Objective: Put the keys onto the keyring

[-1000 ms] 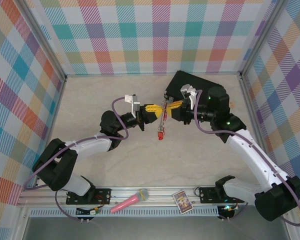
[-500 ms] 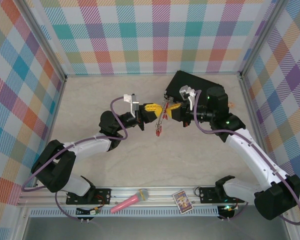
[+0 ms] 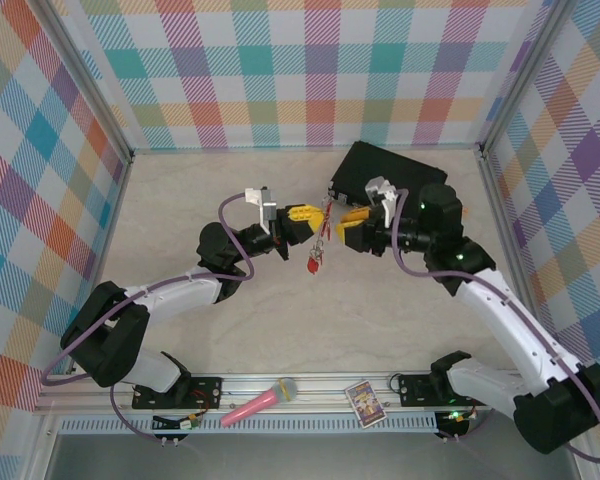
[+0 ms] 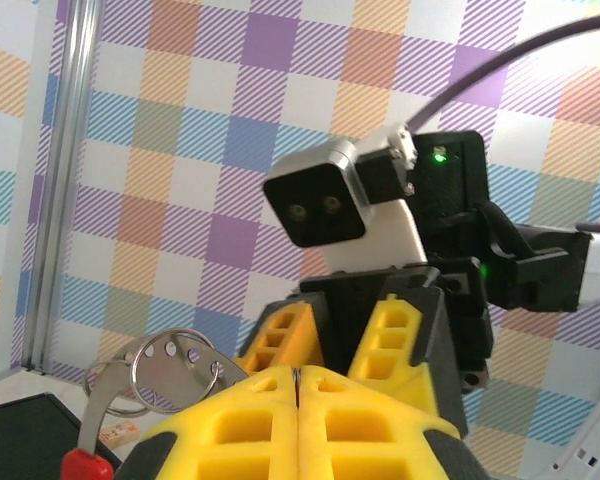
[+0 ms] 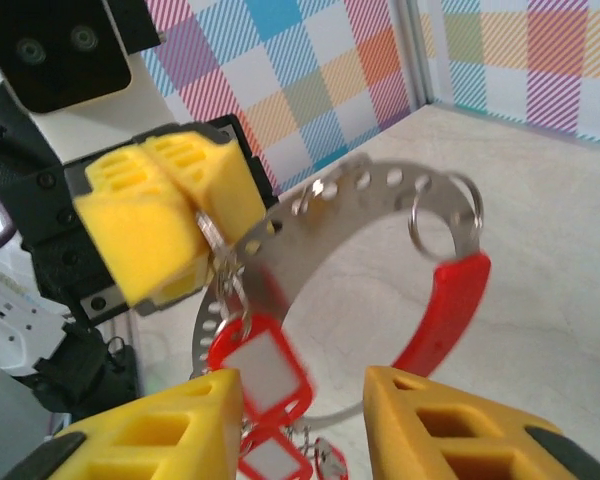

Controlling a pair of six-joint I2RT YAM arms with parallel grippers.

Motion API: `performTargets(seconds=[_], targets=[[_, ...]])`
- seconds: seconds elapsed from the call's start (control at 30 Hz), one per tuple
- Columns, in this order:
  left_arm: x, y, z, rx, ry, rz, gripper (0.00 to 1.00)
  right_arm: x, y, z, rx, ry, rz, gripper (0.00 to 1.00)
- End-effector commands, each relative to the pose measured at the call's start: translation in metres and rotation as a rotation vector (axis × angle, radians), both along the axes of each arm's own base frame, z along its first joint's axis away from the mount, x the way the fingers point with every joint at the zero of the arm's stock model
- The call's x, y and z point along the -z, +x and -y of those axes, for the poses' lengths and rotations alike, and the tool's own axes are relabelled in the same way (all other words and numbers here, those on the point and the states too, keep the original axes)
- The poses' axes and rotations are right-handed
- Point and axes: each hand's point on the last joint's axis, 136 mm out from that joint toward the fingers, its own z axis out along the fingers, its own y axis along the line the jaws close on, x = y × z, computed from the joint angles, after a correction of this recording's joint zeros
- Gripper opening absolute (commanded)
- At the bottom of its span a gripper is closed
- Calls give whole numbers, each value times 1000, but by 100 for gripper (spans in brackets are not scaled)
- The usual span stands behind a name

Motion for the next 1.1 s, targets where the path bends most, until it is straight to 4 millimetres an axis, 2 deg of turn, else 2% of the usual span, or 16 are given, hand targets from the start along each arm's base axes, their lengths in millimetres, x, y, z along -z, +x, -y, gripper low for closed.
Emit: performTargets(seconds=[0.0, 0.17, 0.37, 0.6, 0.8, 0.9, 0.97, 1.07], targets=[[-27, -8, -6, -18, -64, 80, 0, -14, -6, 2, 4, 37, 117, 41], [-28, -7, -6, -18, -67, 79, 0, -7, -13, -10, -14, -16, 160, 49], [-28, -9, -6, -11, -67, 79, 0, -2, -5, -22, 22, -79, 199, 47], [-28, -11, -7, -4, -66, 77, 0, -5, 5, -26, 60, -87, 225, 31], [-28, -12, -6, 0, -65, 77, 0, -8, 6, -25, 68, -85, 243, 23], [-28, -11, -6, -1, -66, 73, 0, -7, 5, -26, 58, -83, 245, 13], [-29, -11, -7, -2, -70, 70, 0, -6, 4, -27, 49, -87, 242, 0], [-31, -10, -8, -7, -75, 68, 0, -2, 1, -28, 32, -94, 232, 0]])
